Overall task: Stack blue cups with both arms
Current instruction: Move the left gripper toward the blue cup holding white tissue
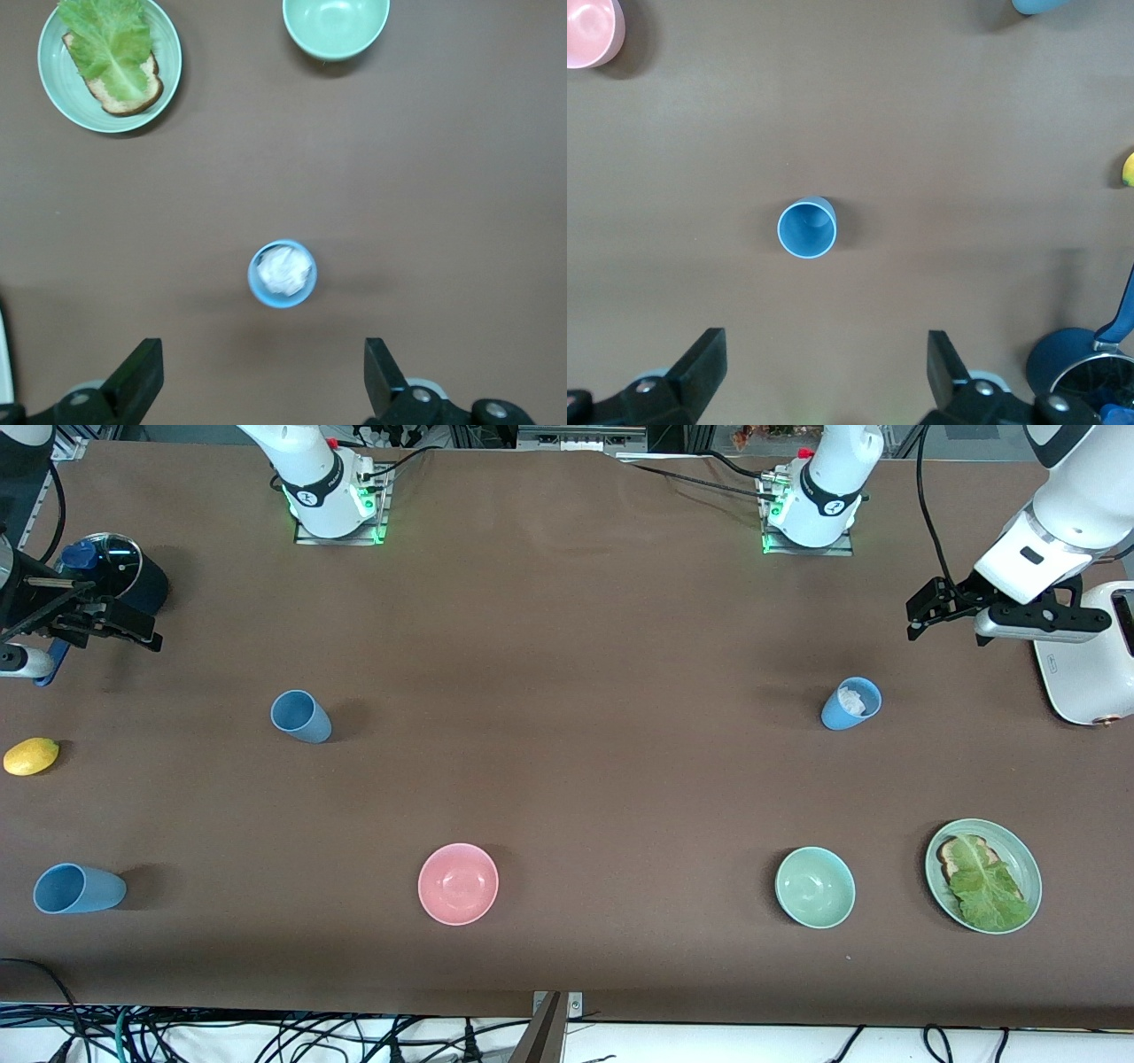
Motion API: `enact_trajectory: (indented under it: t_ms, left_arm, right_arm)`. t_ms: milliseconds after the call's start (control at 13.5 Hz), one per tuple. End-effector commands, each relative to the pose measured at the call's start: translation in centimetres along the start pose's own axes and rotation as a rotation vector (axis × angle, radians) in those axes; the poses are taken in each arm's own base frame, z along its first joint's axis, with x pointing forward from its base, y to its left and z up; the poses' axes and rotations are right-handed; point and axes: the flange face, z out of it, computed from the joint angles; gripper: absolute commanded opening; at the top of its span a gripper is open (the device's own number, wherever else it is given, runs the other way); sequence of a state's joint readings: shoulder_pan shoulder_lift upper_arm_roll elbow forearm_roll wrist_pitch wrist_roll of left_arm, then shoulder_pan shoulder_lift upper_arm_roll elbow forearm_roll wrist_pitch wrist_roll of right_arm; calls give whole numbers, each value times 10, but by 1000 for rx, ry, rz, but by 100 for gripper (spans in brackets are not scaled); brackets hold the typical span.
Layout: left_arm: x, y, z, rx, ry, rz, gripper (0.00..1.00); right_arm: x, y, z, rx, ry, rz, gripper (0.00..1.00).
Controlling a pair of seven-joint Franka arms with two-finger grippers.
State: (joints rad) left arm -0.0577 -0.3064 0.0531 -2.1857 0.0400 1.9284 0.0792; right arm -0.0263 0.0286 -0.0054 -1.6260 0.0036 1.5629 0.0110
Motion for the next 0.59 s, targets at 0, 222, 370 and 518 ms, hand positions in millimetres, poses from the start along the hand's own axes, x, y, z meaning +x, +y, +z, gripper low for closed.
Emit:
enact_trajectory:
  t_ms: [0, 222, 370, 518]
  left_arm:
    - [-23, -20, 0, 10, 5, 50, 100]
    - [-27, -36, -2, 22, 8, 105, 100]
    - [-28, -49, -1, 13, 11, 106, 100]
    - [-28, -58, 1, 19, 11, 129, 100]
  right_arm:
    - [-5, 1, -2, -6, -2, -1, 100]
    - [-4, 1, -1, -6, -2, 0, 100]
    - [-4, 1, -1, -6, -2, -1, 100]
    - [-4, 1, -1, -6, -3, -1, 100]
